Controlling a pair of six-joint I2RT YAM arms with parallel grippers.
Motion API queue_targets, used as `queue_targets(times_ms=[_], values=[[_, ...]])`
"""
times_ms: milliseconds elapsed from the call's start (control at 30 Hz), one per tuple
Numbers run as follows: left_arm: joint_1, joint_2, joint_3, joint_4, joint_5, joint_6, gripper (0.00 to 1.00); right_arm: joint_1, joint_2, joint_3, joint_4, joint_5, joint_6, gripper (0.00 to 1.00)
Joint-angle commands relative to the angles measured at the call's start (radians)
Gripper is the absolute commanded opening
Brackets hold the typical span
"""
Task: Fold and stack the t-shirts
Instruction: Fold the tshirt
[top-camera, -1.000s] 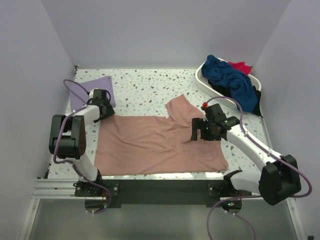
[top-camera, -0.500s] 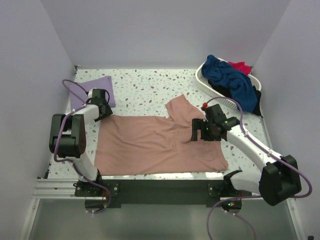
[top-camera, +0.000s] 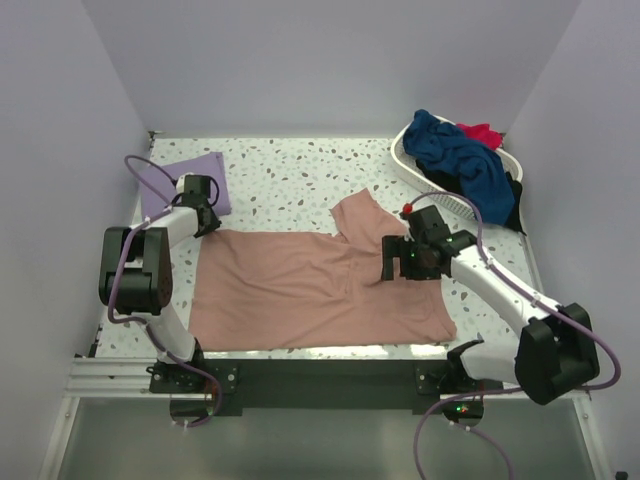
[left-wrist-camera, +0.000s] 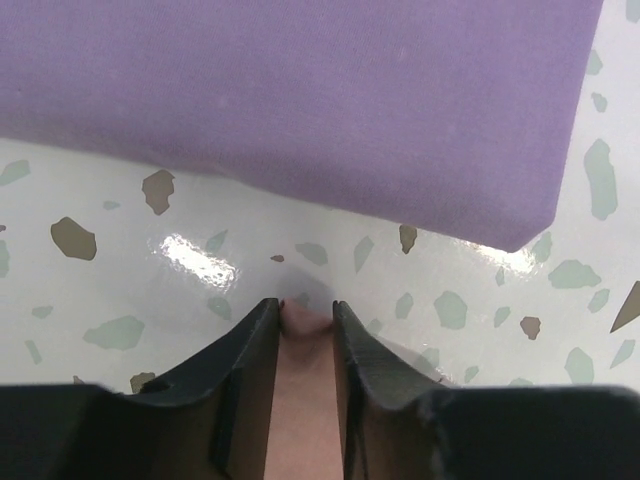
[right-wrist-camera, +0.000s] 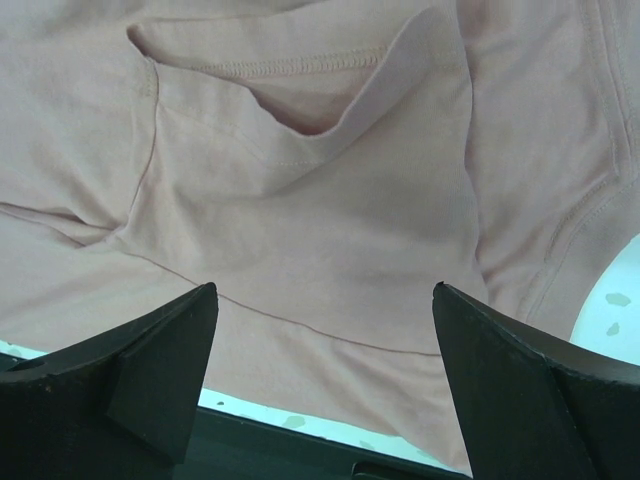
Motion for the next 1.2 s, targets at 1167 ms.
queue_targets(times_ms=[1167], values=[[0.007,-0.046,0.03,0.006,0.058,0.052,0.0,-0.083,0.987,1.0,0.245,0.078,-0.172,0.76]])
